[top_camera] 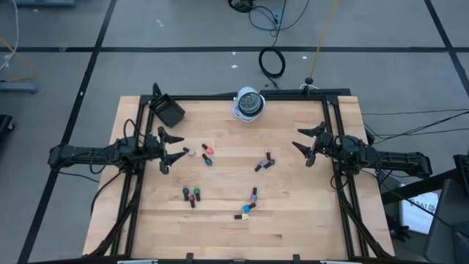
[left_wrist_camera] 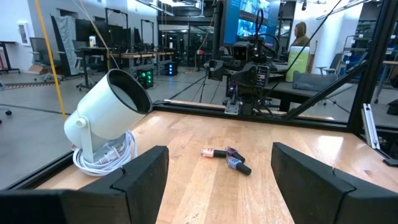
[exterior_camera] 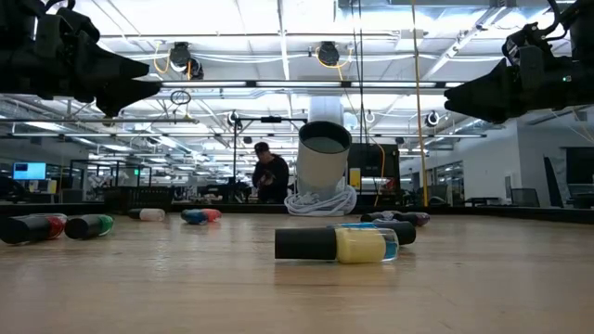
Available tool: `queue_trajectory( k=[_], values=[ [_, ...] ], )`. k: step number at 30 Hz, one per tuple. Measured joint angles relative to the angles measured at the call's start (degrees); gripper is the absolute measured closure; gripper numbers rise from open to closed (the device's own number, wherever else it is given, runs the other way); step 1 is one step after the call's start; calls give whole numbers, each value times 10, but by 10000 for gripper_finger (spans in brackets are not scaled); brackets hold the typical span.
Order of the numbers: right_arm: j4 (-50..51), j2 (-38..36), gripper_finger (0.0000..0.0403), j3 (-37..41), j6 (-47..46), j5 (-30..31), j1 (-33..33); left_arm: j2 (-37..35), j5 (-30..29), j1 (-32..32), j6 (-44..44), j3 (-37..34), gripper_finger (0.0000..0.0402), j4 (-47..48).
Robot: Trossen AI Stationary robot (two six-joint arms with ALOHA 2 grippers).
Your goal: Pick & Place Nail Polish
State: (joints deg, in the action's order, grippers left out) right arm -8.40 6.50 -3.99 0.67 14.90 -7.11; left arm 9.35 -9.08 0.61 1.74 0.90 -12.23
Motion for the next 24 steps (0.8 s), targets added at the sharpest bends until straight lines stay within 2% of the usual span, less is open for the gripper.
queue_trajectory(
  k=[18,24],
  values=[
    [-16,0,135,0,-4,0,0,0,0,0,0,0,128,0],
    [-56,0,135,0,-136,0,0,0,0,0,0,0,128,0]
  ],
)
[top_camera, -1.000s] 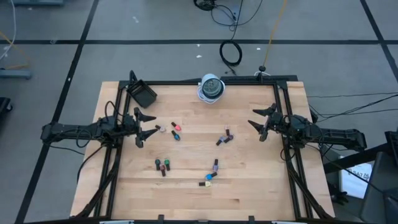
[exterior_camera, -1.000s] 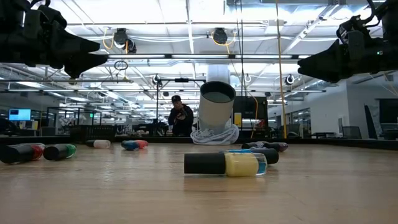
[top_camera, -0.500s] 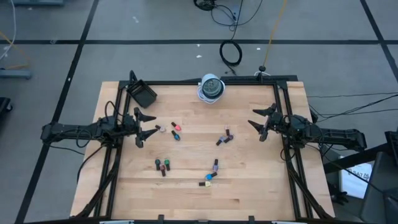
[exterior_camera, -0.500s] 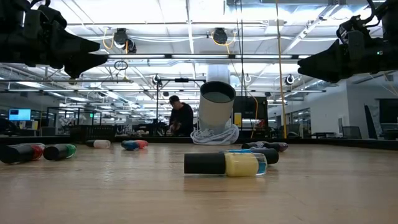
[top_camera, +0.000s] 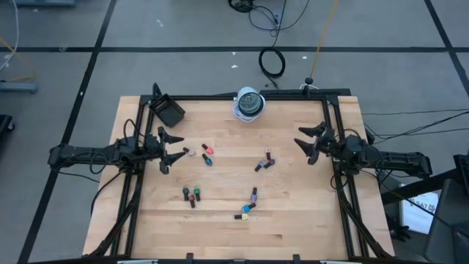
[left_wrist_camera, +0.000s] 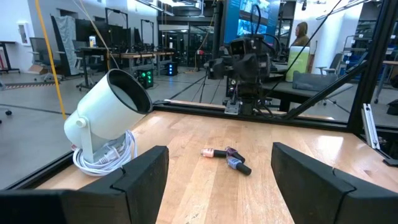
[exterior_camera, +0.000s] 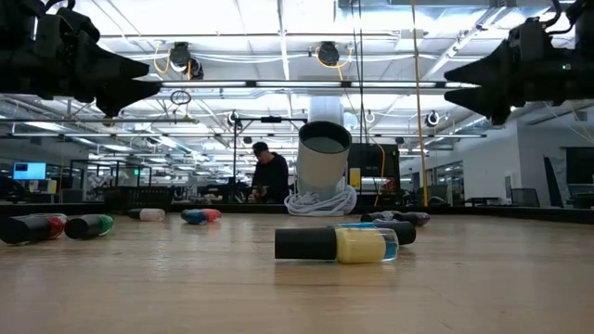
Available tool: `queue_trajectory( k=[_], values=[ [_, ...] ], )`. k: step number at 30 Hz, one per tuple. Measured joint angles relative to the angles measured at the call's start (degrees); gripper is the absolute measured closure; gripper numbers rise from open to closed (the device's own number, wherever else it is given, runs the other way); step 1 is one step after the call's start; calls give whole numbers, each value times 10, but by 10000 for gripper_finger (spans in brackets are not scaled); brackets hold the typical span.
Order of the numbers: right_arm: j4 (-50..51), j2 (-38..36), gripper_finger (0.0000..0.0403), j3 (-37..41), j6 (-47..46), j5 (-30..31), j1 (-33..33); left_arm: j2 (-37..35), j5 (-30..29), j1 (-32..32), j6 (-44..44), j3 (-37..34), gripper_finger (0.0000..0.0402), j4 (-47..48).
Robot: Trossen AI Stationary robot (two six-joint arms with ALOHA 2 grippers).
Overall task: Pick & Place Nail Polish
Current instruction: Put the light pink nail polish bottle into the black basket
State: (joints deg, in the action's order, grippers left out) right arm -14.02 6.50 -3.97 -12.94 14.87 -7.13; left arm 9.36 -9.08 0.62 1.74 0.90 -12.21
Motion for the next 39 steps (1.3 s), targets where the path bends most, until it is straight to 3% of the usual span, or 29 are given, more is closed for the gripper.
queue_trajectory(
  k=[5,22,26,28,33,39],
  values=[
    [-25,0,135,0,-65,1,0,0,0,0,0,0,128,0],
    [-30,3,135,0,-107,47,0,0,0,0,0,0,128,0],
    [-85,27,135,-3,-129,50,2,0,0,0,0,0,128,0],
    [-69,71,135,-17,-154,29,14,0,0,0,0,0,128,0],
    [-55,273,135,-112,-182,66,60,0,0,0,0,0,128,0],
    [204,543,135,-331,-266,74,87,0,0,0,0,0,128,0]
  ],
)
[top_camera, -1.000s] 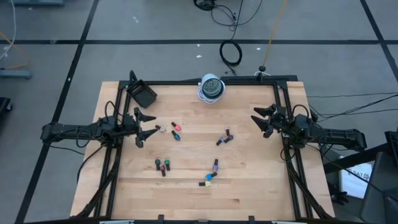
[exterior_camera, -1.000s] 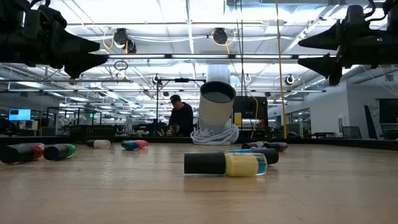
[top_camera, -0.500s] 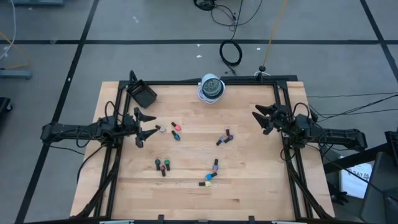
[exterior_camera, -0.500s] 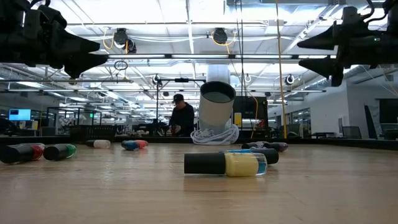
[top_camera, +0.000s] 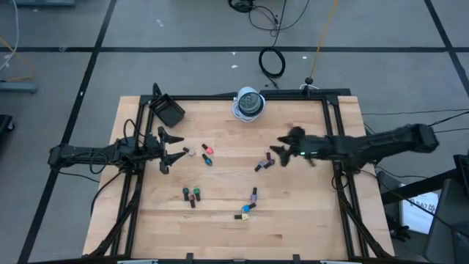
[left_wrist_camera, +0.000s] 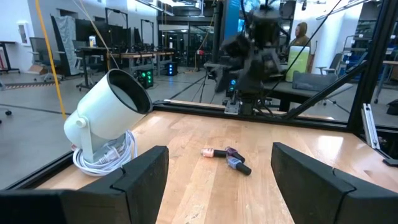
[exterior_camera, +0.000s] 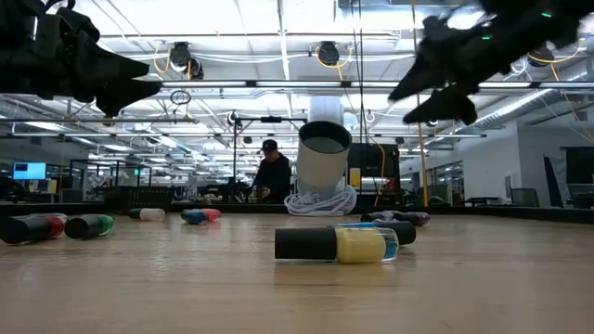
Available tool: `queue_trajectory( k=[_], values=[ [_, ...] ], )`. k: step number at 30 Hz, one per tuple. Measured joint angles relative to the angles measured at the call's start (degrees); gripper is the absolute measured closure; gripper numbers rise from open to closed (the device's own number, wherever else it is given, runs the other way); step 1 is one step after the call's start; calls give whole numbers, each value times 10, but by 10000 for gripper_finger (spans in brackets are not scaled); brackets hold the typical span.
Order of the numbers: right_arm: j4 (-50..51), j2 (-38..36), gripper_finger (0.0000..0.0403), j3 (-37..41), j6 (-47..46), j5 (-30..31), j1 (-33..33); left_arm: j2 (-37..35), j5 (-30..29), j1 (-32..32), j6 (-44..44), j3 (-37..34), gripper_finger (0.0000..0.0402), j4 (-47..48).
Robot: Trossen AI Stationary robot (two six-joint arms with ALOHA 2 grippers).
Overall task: Pick & Place Nail Polish
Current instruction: Put the light pink nail polish bottle into the black basket
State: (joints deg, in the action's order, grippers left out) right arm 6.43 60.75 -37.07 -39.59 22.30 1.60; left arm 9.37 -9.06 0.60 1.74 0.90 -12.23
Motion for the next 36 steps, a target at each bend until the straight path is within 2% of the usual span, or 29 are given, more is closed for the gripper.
queue_trajectory(
  k=[2,5,10,16,22,27,36],
  values=[
    [92,74,135,-54,-58,1,0,0,0,0,0,0,128,0],
    [164,160,135,-101,-117,1,0,0,0,0,0,0,128,0],
    [141,231,135,-114,-175,0,0,0,0,0,0,0,128,0],
    [138,275,135,-115,-230,-1,0,0,0,0,0,0,128,0],
    [114,313,139,-115,-240,-3,0,0,0,0,0,0,128,0],
    [104,344,158,-116,-240,-26,0,0,0,0,0,0,128,0],
    [105,353,205,-117,-238,-18,-4,0,0,0,0,0,128,0]
  ],
)
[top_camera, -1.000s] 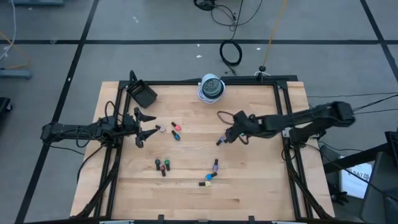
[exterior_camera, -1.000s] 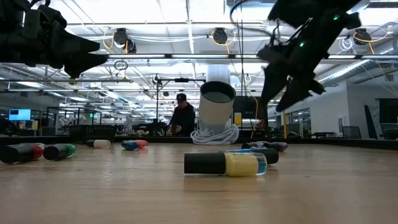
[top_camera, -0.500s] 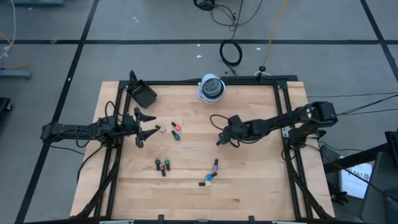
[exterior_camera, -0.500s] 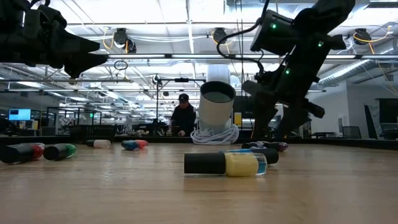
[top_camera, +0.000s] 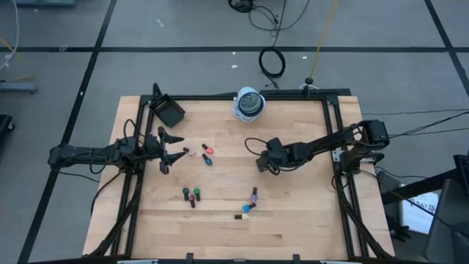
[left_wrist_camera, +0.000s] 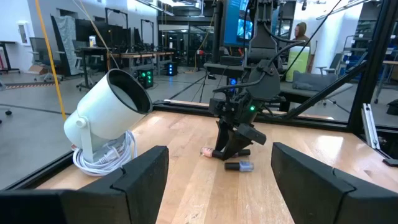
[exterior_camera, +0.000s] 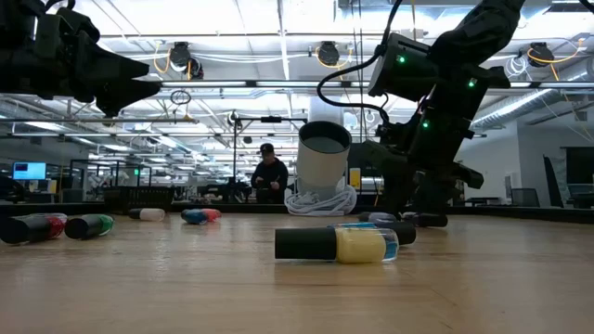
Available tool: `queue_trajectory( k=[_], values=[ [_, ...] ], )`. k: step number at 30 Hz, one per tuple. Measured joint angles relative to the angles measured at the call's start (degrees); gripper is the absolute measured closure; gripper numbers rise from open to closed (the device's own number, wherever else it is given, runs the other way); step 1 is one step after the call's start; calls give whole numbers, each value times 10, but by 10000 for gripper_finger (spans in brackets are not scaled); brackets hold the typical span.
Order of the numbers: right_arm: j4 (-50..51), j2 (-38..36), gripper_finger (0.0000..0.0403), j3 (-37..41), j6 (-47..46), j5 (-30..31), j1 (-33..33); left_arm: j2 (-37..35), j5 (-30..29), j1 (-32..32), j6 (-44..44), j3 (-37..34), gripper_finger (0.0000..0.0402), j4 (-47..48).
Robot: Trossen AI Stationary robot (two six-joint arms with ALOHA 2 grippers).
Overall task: Pick & Place Nail Polish
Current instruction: Put the light pink nail polish bottle into the black basket
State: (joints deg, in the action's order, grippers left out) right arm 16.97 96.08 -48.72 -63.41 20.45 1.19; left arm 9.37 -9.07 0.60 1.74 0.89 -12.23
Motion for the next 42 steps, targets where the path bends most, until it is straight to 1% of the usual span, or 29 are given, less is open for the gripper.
queue_trajectory(
  k=[7,21,29,31,34,36,40,42],
  values=[
    [0,0,238,0,-3,4,-6,0,0,0,0,0,128,0],
    [1,0,282,1,22,5,-21,0,0,0,0,0,128,0],
    [9,-1,336,1,33,6,-21,0,0,0,0,0,128,0],
    [9,-1,350,1,49,7,-21,0,0,0,0,0,128,0],
    [3,-1,350,1,90,9,-22,0,0,0,0,0,128,0],
    [1,-15,350,3,128,18,-23,0,0,0,0,0,128,0],
    [-44,-49,350,2,216,47,-24,0,0,0,0,0,128,0],
    [-75,-71,350,3,269,51,-24,0,0,0,0,0,128,0]
  ],
)
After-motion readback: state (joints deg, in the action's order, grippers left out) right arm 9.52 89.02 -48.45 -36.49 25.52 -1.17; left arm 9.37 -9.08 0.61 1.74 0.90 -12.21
